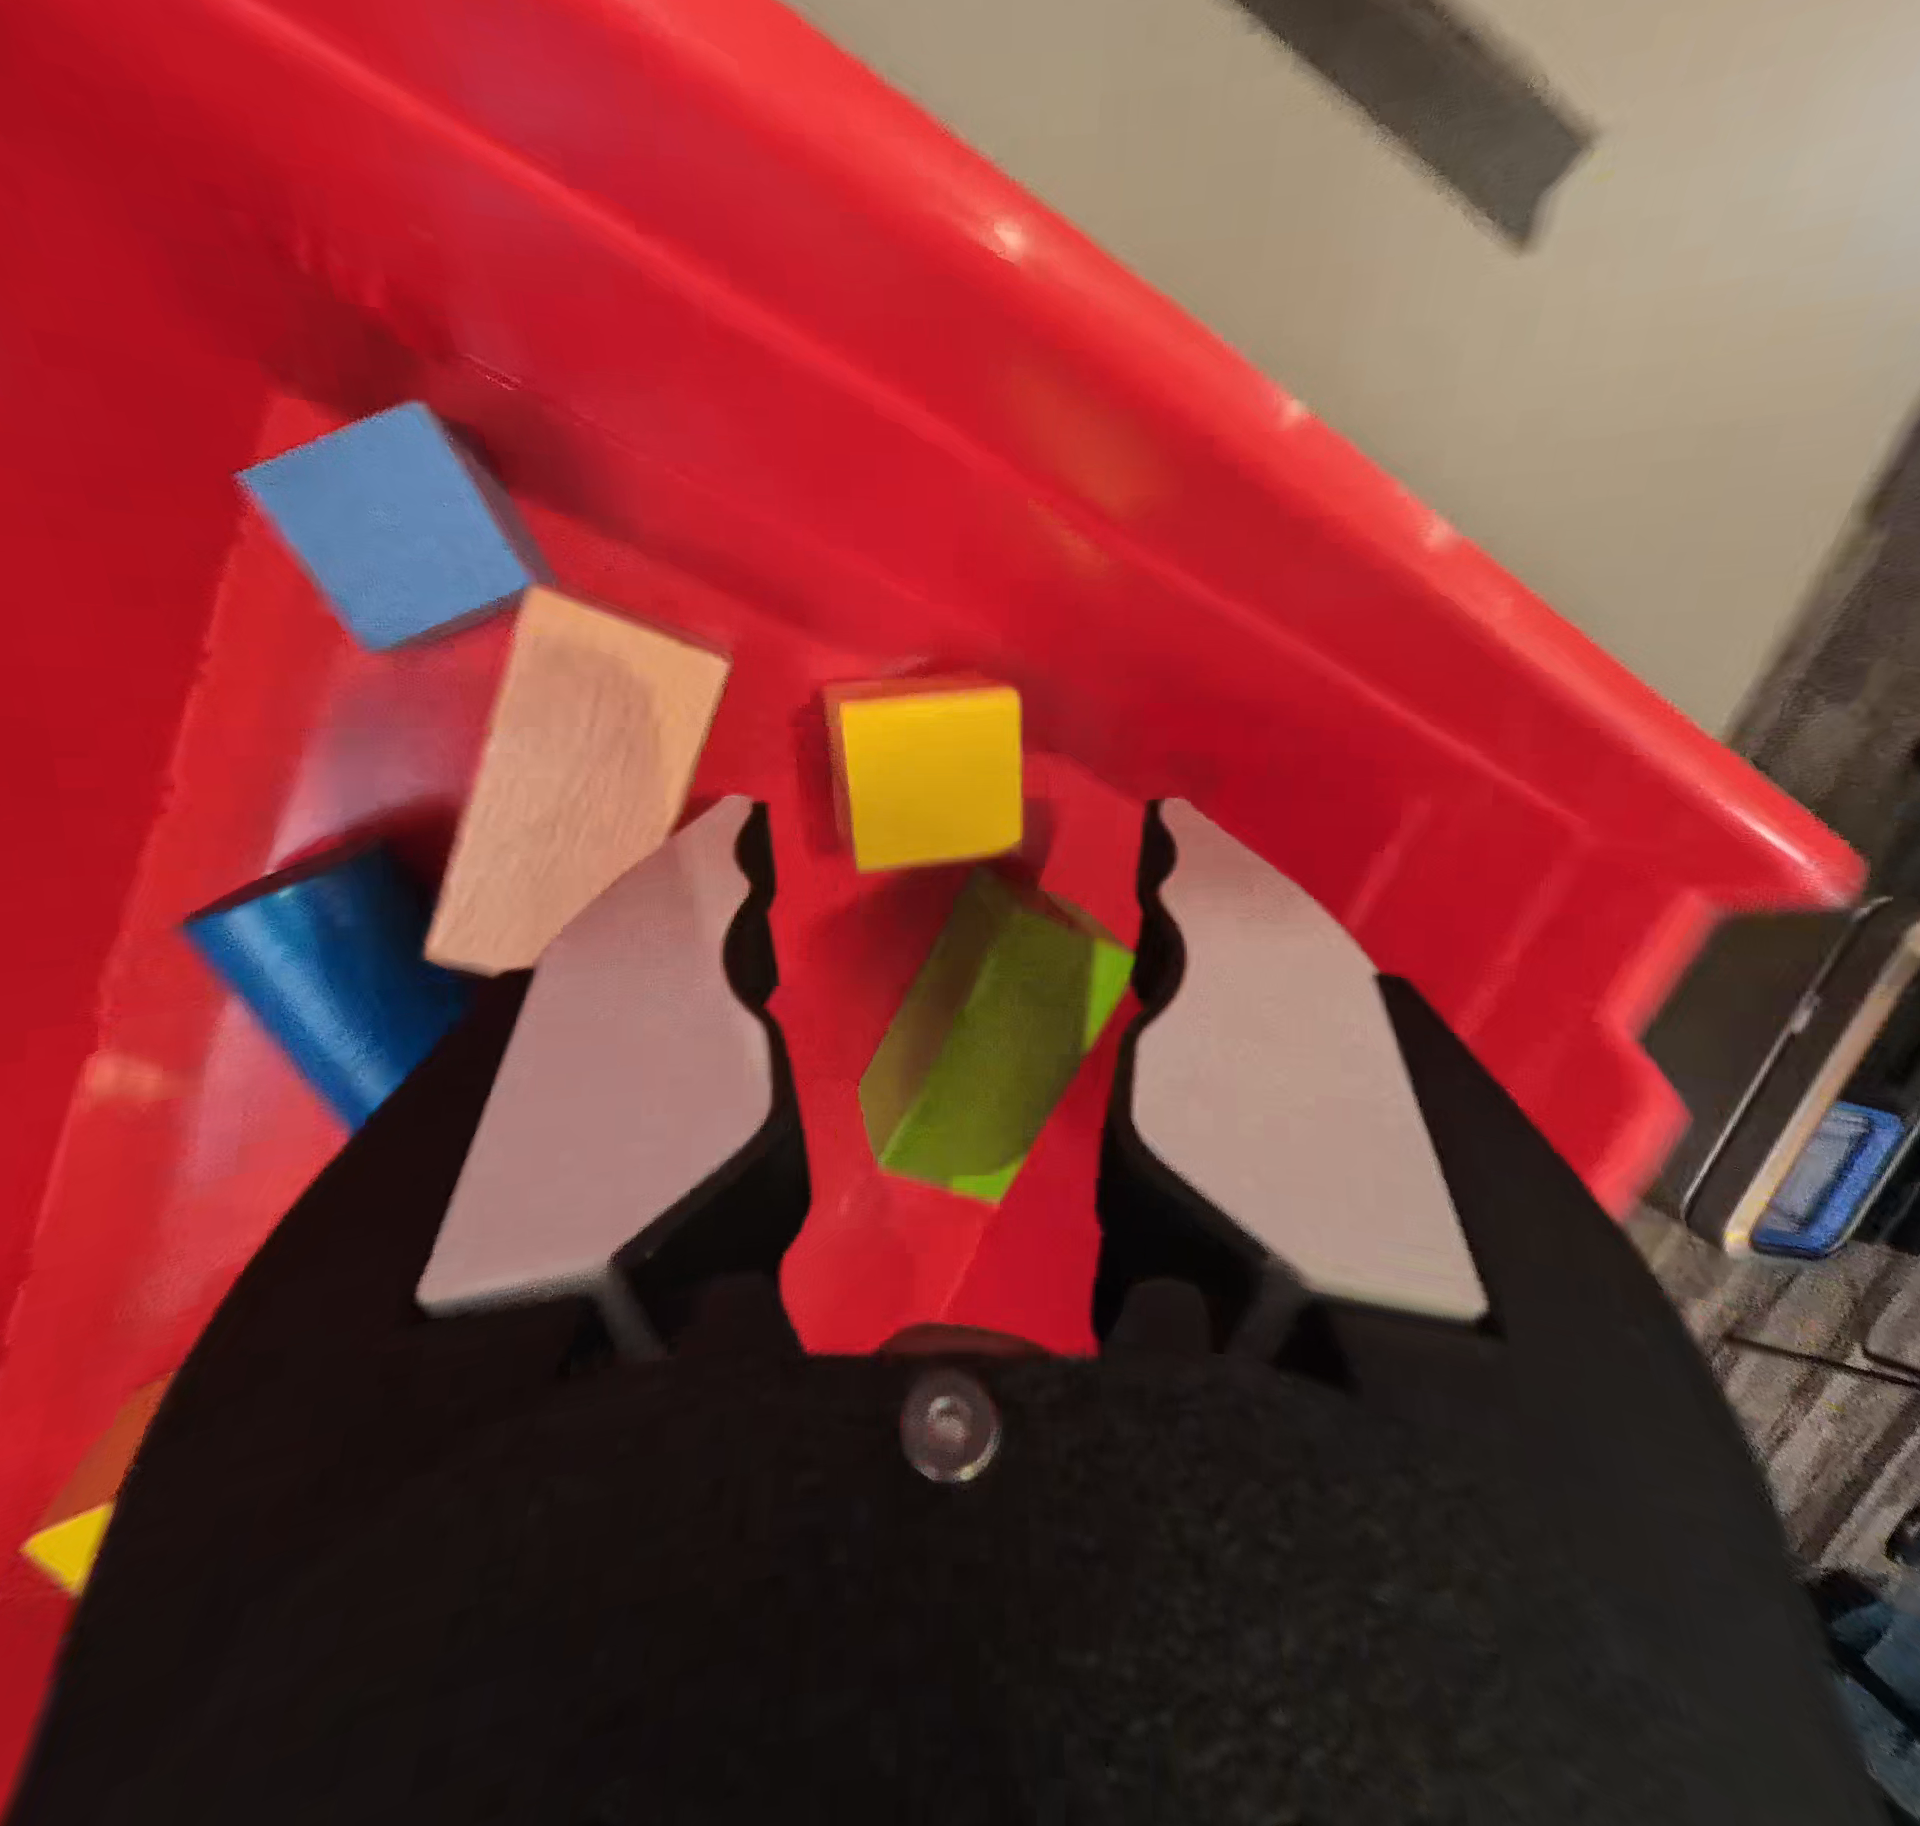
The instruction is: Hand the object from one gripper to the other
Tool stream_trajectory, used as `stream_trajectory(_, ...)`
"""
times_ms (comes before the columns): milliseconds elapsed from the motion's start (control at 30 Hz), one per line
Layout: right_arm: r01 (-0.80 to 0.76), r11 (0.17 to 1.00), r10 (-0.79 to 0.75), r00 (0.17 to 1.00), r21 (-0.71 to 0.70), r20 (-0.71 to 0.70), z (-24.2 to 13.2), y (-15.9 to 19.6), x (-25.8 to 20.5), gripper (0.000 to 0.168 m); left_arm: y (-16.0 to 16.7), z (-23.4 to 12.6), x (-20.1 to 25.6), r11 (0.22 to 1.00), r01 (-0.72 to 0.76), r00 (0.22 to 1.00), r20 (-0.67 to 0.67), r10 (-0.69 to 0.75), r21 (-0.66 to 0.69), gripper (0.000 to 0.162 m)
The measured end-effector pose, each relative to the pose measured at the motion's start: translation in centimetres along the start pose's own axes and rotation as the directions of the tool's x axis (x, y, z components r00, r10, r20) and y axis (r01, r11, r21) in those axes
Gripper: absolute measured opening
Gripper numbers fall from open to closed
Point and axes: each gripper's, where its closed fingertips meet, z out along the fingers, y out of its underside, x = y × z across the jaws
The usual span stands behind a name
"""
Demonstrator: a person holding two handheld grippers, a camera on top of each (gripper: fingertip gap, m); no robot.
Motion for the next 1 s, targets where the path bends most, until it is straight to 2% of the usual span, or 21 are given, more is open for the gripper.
stream_trajectory(33,-0.015,0.997,0.017,1.0,0.081,-0.023,-1.9,-0.4,-0.1,0.07,0.0,0.0,-0.3,1.0,-0.015,1.0,0.027,0.015,-0.001,0.045)
stream_trajectory(100,-0.045,0.951,0.046,0.999,0.305,0.005,-6.9,-1.2,-2.3,0.062,-0.3,-0.1,-0.5,0.999,-0.033,0.998,0.053,0.032,0.006,0.045)
stream_trajectory(167,-0.066,0.868,0.005,0.992,0.491,0.124,-11.8,-0.4,-7.4,0.062,-0.2,0.0,-0.7,0.999,-0.043,0.997,0.067,0.043,0.002,0.046)
stream_trajectory(233,-0.104,0.78,-0.086,0.959,0.617,0.271,-15.9,1.9,-13.9,0.062,-0.1,0.0,-1.1,0.998,-0.056,0.994,0.09,0.056,-0.01,0.046)
stream_trajectory(333,-0.168,0.678,-0.224,0.88,0.715,0.419,-19.7,7.1,-23.5,0.056,-0.5,-0.2,-1.7,0.997,-0.08,0.988,0.134,0.077,0.012,0.05)
stream_trajectory(400,-0.177,0.669,-0.297,0.826,0.721,0.478,-20.3,11.1,-29.3,0.057,-0.9,-0.8,-2.9,0.995,-0.1,0.973,0.208,0.095,0.012,0.05)
stream_trajectory(467,-0.127,0.669,-0.351,0.815,0.732,0.461,-19.7,14.5,-33.4,0.057,-2.2,-2.7,-5.0,0.993,-0.117,0.939,0.329,0.102,0.026,0.054)
stream_trajectory(567,-0.075,0.615,-0.401,0.828,0.785,0.393,-19.7,16.9,-36.3,0.055,-6.8,-7.7,-7.7,0.986,-0.153,0.876,0.47,0.106,0.063,0.054)
stream_trajectory(600,-0.078,0.605,-0.412,0.821,0.793,0.395,-19.8,17.3,-36.9,0.053,-8.2,-9.4,-8.8,0.989,-0.145,0.85,0.516,0.109,0.031,0.054)
stream_trajectory(667,-0.096,0.584,-0.425,0.81,0.806,0.404,-20.4,17.4,-37.3,0.051,-9.9,-12.6,-12.7,0.994,-0.05,0.744,0.66,0.104,-0.101,0.061)
stream_trajectory(733,-0.108,0.556,-0.432,0.809,0.824,0.397,-20.9,17.1,-37.1,0.051,-10.6,-15.1,-16.9,0.973,0.124,0.632,0.771,0.074,-0.196,0.06)
stream_trajectory(833,-0.088,0.562,-0.424,0.823,0.822,0.378,-20.0,17.3,-36.4,0.049,-11.4,-15.4,-21.4,0.911,0.32,0.575,0.817,0.032,-0.261,0.057)
stream_trajectory(933,-0.081,0.57,-0.411,0.834,0.818,0.369,-19.4,17.6,-35.7,0.048,-10.9,-15.9,-25.6,0.809,0.482,0.459,0.883,0.094,-0.336,0.058)
stream_trajectory(1000,-0.093,0.571,-0.41,0.828,0.816,0.382,-19.5,17.6,-35.5,0.047,-10.5,-16.0,-27.4,0.754,0.558,0.409,0.905,0.114,-0.347,0.057)
